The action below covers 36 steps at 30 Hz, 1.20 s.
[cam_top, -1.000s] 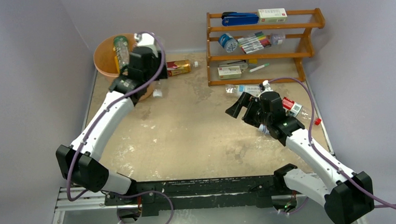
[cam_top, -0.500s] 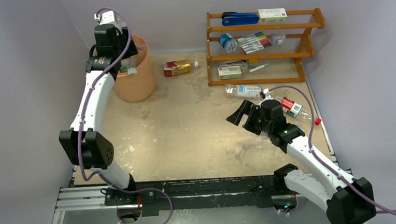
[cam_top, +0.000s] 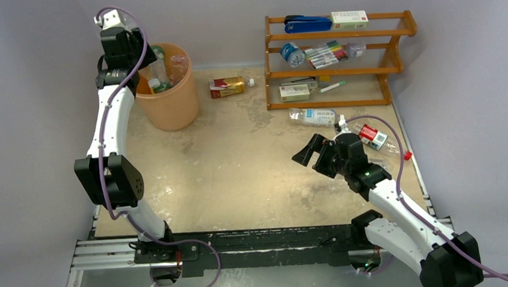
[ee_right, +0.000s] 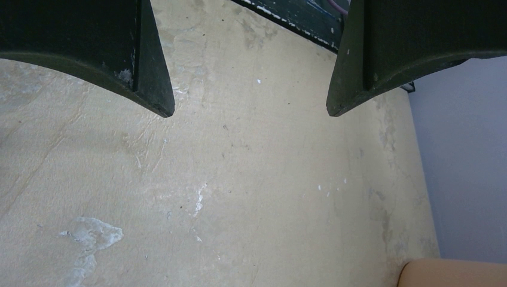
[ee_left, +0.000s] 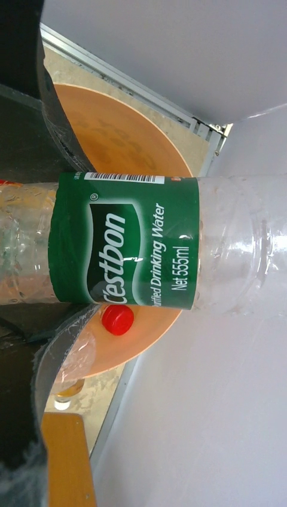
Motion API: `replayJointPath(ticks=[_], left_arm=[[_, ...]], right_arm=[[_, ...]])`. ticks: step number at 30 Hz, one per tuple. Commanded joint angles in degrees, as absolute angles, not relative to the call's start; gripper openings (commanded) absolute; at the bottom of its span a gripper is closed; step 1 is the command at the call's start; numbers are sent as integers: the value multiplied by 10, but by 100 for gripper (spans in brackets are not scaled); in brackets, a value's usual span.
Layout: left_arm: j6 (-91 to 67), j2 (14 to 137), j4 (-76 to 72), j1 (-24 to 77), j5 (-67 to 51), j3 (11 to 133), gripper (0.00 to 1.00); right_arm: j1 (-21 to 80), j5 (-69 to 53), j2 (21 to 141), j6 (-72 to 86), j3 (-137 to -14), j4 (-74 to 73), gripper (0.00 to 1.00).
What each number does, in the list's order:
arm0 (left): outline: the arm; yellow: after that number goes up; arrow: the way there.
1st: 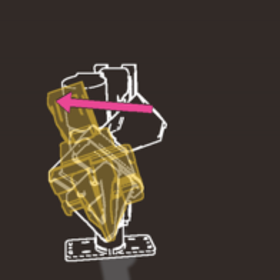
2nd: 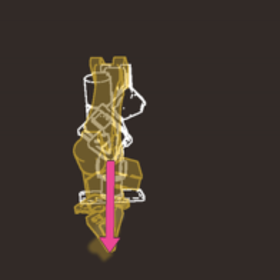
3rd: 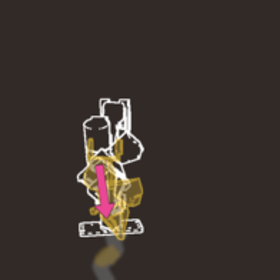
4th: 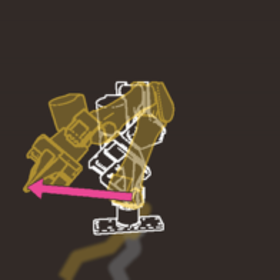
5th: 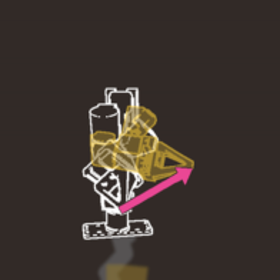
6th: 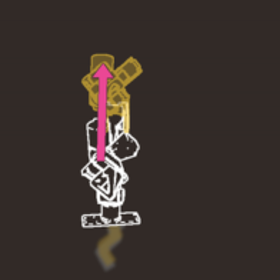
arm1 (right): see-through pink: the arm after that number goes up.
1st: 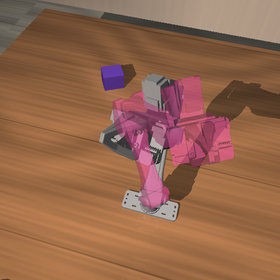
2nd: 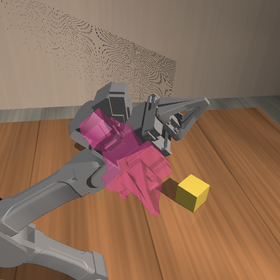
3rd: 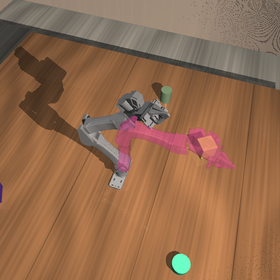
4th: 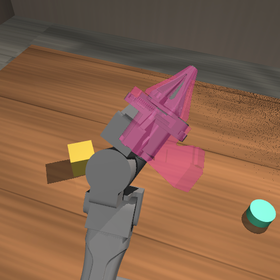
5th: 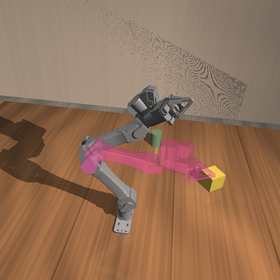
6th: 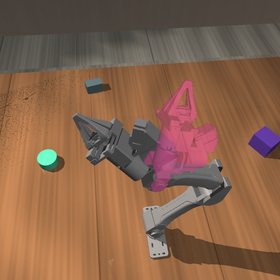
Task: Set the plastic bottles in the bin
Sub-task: Place the plastic bottle in the trash bin.
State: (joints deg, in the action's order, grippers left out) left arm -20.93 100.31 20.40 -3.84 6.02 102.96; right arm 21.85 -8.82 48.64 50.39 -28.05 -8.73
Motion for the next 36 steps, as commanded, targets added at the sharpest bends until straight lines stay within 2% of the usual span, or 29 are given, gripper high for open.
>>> replayJointPath(ticks=[1,11,19,25,32,36], left_arm=[[-220,1019,158,-50,76,1051,58],[-207,1030,118,-59,146,1036,59],[-201,1033,77,-62,215,975,62],[-198,1046,82,-62,227,984,69],[-216,1039,118,-62,232,995,85],[-231,1009,126,-62,238,985,87]], right_arm=[[221,-103,474,507,-276,-72,100],[221,-111,479,508,-256,-58,100],[221,-120,497,505,-251,-40,100],[221,-126,505,506,-242,-26,100],[221,-129,511,506,-243,-19,100],[221,-128,513,503,-251,-23,100]])
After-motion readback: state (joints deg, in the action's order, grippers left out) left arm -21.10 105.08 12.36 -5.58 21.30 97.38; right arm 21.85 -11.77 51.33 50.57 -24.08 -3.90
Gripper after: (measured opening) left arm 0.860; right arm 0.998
